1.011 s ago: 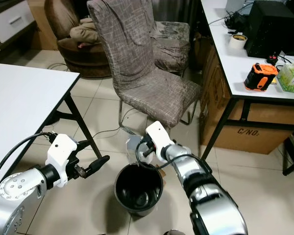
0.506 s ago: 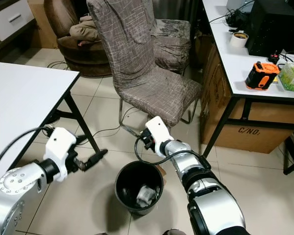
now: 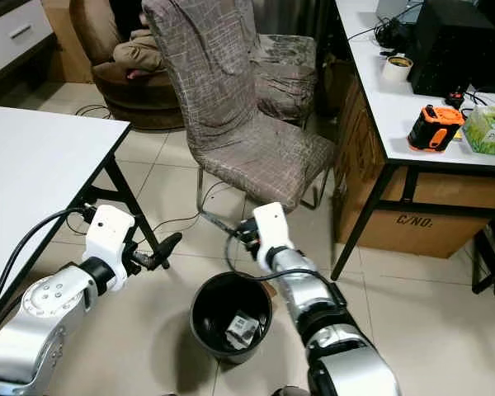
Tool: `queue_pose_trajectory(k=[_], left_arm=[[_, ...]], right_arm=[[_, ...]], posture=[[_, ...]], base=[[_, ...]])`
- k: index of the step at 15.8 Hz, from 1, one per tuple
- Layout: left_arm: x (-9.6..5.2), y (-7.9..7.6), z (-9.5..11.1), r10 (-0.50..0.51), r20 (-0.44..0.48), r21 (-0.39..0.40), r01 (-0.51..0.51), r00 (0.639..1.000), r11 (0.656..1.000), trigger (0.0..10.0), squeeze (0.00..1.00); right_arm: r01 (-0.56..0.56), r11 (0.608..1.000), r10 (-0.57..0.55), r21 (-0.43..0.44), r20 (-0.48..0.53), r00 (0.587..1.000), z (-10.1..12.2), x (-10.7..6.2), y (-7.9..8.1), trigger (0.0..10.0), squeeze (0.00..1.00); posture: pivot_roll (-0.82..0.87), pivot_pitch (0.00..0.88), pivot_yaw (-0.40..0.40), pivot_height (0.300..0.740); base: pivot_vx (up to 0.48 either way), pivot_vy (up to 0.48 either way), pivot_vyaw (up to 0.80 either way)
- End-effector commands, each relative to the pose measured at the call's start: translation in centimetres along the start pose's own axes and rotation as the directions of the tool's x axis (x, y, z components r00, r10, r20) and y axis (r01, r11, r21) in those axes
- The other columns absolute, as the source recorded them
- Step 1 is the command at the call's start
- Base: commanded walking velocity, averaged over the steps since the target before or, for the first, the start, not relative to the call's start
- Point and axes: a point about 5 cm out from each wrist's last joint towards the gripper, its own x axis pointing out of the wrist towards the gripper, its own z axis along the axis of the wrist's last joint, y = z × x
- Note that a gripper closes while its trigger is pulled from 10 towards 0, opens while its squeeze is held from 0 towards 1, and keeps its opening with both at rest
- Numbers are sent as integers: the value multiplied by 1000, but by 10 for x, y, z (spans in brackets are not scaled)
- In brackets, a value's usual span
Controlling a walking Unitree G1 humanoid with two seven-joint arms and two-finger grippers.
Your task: Picking trash to rubbish bin
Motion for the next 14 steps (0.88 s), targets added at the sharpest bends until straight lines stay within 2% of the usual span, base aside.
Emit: queue_pose_trajectory(k=[1, 2, 4, 5, 9, 10, 12, 13, 14], left_arm=[[1, 3, 0, 18, -1, 18, -18, 1000, 1000, 10000, 0], [2, 5, -1, 28, -2, 26, -28, 1000, 999, 10000, 0], [2, 8, -3, 45, -1, 34, -45, 999, 998, 10000, 0], [2, 9, -5, 46, -3, 38, -46, 999, 998, 10000, 0], [8, 6, -7, 45, -3, 38, -45, 999, 998, 10000, 0], [8, 6, -7, 44, -3, 40, -44, 999, 998, 10000, 0], [2, 7, -11, 73, -9, 43, -73, 997, 996, 10000, 0], [0, 8, -13, 83, -14, 42, -83, 996, 996, 10000, 0], [-2, 5, -19, 99, -24, 30, -98, 995, 995, 10000, 0]], right_arm=[[19, 1000, -19, -8, -17, 1000, 5, 2, -3, 10000, 0], [16, 1000, -16, -27, -26, 1000, 8, 3, -5, 10000, 0], [56, 997, -59, -62, -55, 997, 19, 5, -21, 10000, 0], [127, 992, -128, -14, -43, 991, 33, 8, -29, 10000, 0], [145, 989, -145, 33, -17, 989, 54, 15, -22, 10000, 0], [146, 989, -146, 10, -17, 989, 55, 15, -21, 10000, 0], [102, 984, -108, -144, -35, 994, 42, 13, -17, 10000, 0], [89, 982, -97, -164, -40, 994, 35, 11, -18, 10000, 0], [139, 970, -152, -199, -48, 987, 24, 4, -32, 10000, 0]], posture=[[-93, 36, -24, 740], [-90, 36, -29, 740], [-87, 32, -31, 740], [-89, 28, -24, 740], [-77, 17, -20, 740], [-68, 19, -25, 740], [-75, 17, -37, 740], [-74, 15, -38, 740], [-77, 7, -37, 740]], base=[[0, 0, 0], [0, 0, 0], [0, 0, 0], [0, 0, 0], [0, 0, 0], [0, 0, 0], [0, 0, 0], [0, 0, 0], [0, 0, 0]])
